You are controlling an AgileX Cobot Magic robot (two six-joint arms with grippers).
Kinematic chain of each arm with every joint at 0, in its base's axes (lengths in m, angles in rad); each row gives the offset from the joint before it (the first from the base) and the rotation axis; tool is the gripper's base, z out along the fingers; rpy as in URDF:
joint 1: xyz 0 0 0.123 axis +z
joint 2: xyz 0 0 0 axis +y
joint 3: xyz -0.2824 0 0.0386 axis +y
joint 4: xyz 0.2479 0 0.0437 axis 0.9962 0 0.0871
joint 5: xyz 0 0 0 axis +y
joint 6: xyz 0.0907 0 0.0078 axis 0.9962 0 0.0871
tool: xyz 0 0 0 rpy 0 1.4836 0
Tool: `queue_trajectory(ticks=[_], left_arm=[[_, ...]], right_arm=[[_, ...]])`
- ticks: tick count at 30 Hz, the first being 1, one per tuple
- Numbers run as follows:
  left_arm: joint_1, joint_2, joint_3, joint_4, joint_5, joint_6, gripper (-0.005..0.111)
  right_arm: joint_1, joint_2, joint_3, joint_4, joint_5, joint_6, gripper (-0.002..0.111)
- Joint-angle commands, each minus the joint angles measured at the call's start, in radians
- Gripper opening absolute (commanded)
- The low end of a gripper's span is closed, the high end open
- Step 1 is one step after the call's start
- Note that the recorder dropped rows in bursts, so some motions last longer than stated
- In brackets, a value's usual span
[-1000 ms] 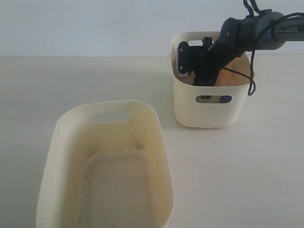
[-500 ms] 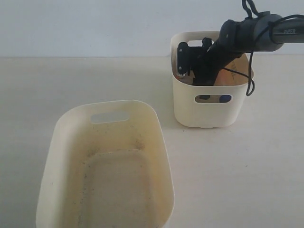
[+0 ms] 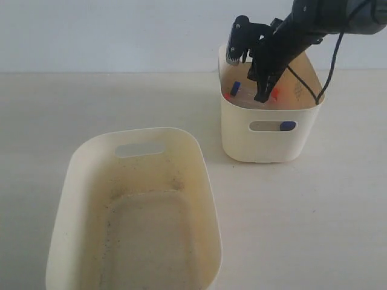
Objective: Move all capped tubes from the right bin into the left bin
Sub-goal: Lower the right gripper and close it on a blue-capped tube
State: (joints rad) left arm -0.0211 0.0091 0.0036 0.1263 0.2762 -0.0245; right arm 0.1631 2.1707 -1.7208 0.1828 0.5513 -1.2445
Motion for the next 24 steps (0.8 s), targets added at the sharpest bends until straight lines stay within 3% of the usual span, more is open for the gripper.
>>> queue_trajectory(ticks=[1, 4, 10, 17, 24], left_arm=[[0.001, 0.000, -0.004, -0.011, -0.015, -0.012, 0.004], [0.001, 0.000, -0.004, -0.011, -0.015, -0.012, 0.004], [0.001, 0.000, -0.004, -0.011, -0.015, -0.012, 0.004], [0.001, 0.000, -0.004, -0.011, -0.015, -0.012, 0.004], [0.001, 0.000, -0.004, -0.011, -0.015, -0.012, 0.004]], right_arm=[[-0.004, -0.023, -0.001, 0.010, 0.076, 0.036, 0.000], [-0.004, 0.024, -0.001, 0.021, 0.058, 0.032, 0.001], [-0.004, 0.095, -0.001, 0.019, -0.094, 0.032, 0.050], [-0.004, 0.158, -0.001, 0.017, -0.211, 0.032, 0.051], [-0.004, 0.196, -0.001, 0.017, -0.218, 0.032, 0.051]])
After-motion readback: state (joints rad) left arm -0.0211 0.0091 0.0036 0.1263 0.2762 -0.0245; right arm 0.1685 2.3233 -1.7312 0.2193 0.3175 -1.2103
